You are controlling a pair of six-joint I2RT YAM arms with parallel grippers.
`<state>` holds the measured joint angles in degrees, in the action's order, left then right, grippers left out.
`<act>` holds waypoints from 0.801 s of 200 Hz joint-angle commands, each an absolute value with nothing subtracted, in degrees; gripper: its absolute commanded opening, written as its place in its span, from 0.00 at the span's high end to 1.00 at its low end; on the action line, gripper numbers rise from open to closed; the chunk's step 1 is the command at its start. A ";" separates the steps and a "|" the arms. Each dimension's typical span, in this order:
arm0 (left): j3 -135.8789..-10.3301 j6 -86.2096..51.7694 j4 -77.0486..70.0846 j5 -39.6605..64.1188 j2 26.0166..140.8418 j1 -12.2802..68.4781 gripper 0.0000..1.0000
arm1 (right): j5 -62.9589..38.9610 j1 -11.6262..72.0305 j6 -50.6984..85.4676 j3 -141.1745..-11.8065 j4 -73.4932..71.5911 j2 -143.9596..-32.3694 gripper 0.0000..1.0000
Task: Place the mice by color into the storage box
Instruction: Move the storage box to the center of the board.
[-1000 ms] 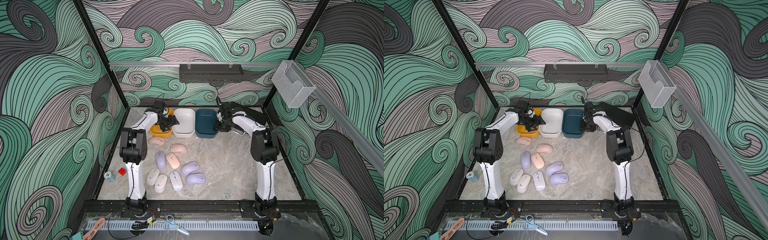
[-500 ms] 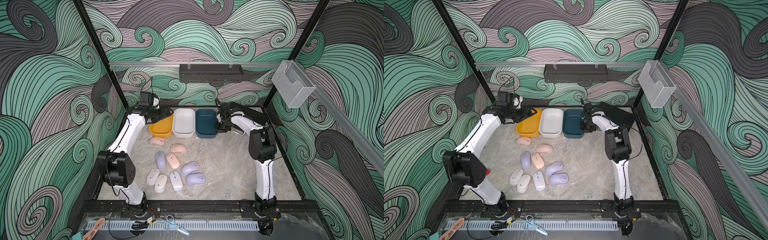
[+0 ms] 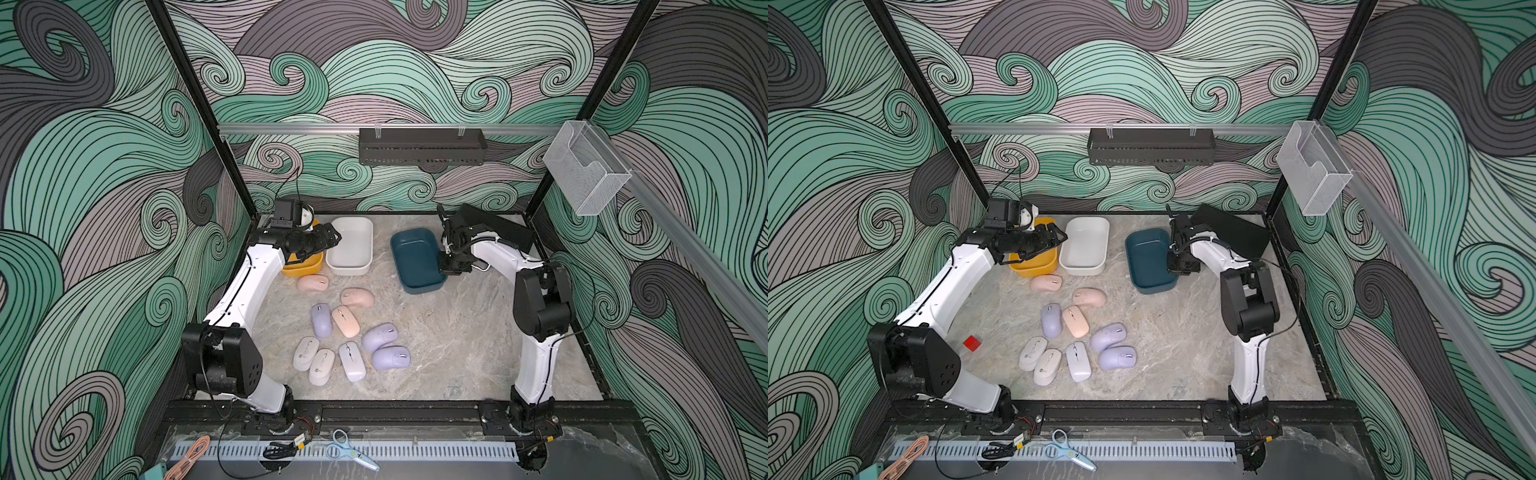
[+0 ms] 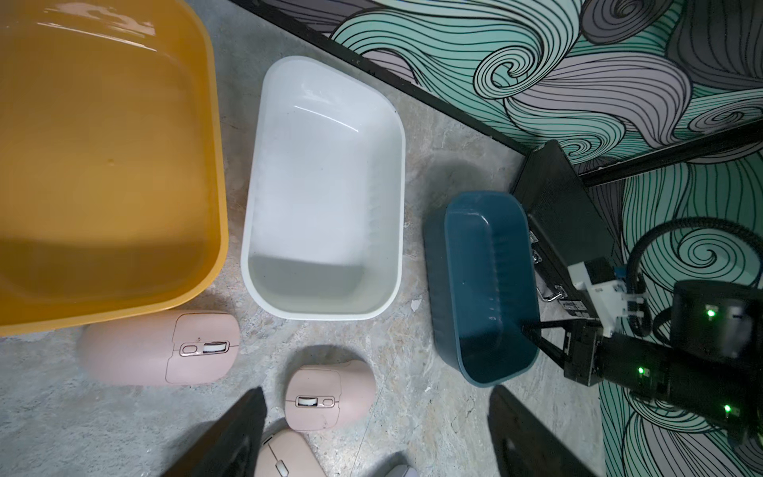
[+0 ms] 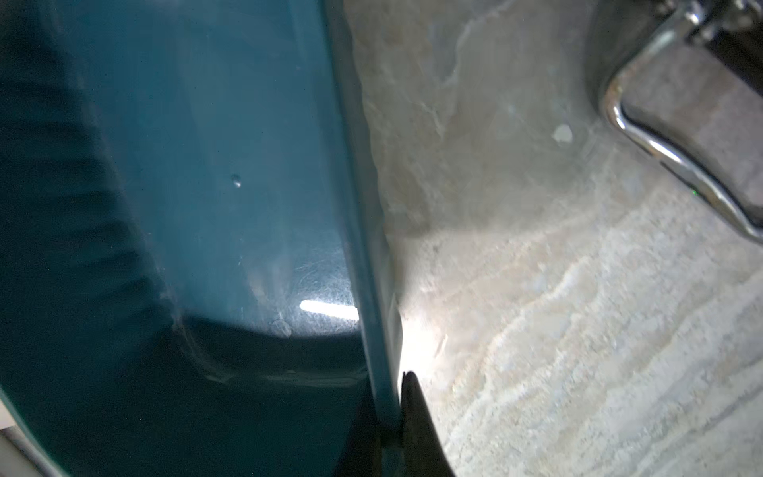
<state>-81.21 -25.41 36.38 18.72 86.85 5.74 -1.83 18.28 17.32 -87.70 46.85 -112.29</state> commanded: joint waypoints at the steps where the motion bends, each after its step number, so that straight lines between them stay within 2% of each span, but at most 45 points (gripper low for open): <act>1: -80.27 -27.51 33.07 19.68 85.72 5.45 0.17 | 1.26 18.46 22.45 -82.30 46.60 -106.55 1.00; 57: -79.68 -31.00 31.92 23.82 87.92 5.80 0.18 | 1.35 18.73 26.56 -66.25 45.79 -94.66 0.98; 89: -79.53 -30.85 31.57 24.07 87.14 5.89 0.18 | 1.24 18.73 25.50 -63.79 47.20 -92.02 0.86; 97: -79.30 -30.94 31.44 24.00 86.93 5.89 0.18 | 2.64 18.72 24.99 -63.47 47.35 -91.19 0.80; 110: -79.37 -30.85 31.48 24.08 86.82 5.89 0.18 | 4.27 18.72 24.12 -63.76 48.01 -90.53 0.63; 118: -79.42 -30.77 31.58 23.95 86.79 5.89 0.18 | 5.02 18.76 23.50 -64.51 49.22 -90.40 0.56; 136: -79.61 -30.43 31.81 24.02 86.81 5.89 0.18 | 6.87 19.60 22.69 -66.26 51.93 -88.73 0.54; 160: -79.46 -30.47 32.34 21.59 86.14 5.89 0.18 | 10.13 25.65 20.94 -69.44 55.05 -84.83 0.49</act>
<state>-79.57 -30.55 32.14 22.98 87.66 5.76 5.89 20.45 22.65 -65.30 50.19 -89.36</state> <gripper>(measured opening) 0.818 0.494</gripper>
